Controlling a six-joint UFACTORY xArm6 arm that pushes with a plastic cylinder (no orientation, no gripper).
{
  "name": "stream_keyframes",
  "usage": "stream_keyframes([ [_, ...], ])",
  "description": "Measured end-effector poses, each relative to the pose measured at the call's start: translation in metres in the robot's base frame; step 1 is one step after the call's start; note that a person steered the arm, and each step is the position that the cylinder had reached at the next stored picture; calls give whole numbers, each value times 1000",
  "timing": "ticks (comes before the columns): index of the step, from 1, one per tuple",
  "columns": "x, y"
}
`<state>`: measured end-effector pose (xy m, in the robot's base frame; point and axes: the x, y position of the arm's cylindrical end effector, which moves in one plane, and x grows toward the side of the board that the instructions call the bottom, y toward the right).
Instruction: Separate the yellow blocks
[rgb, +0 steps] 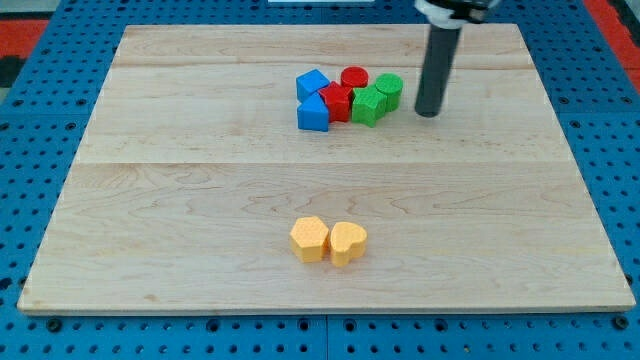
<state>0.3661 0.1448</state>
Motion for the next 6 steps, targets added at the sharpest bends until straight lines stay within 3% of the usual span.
stream_keyframes([
  [2,-18,16],
  [3,52,41],
  [4,137,31],
  [5,208,-5],
  [6,250,-52],
])
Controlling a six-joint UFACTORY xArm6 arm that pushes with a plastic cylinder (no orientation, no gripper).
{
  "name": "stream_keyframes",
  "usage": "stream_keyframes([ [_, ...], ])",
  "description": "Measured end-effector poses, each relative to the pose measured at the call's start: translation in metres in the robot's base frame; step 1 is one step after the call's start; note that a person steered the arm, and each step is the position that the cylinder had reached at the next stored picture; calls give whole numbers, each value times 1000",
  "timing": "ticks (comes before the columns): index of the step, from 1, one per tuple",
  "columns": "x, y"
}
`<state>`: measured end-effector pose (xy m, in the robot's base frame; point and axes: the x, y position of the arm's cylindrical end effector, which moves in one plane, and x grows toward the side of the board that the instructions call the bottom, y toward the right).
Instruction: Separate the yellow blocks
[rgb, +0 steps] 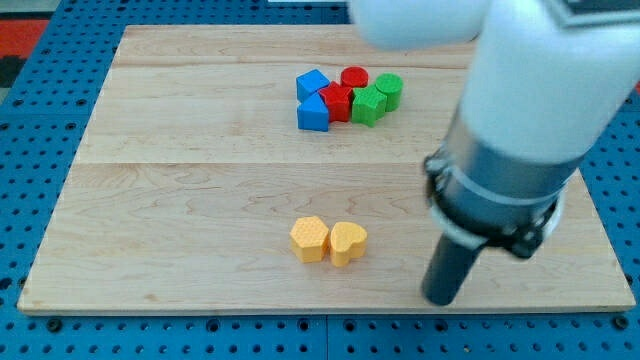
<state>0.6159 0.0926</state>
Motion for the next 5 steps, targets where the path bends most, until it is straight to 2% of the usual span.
stream_keyframes([
  [1,2,-31],
  [2,-15,-64],
  [4,-82,-102],
  [5,-106,-101],
])
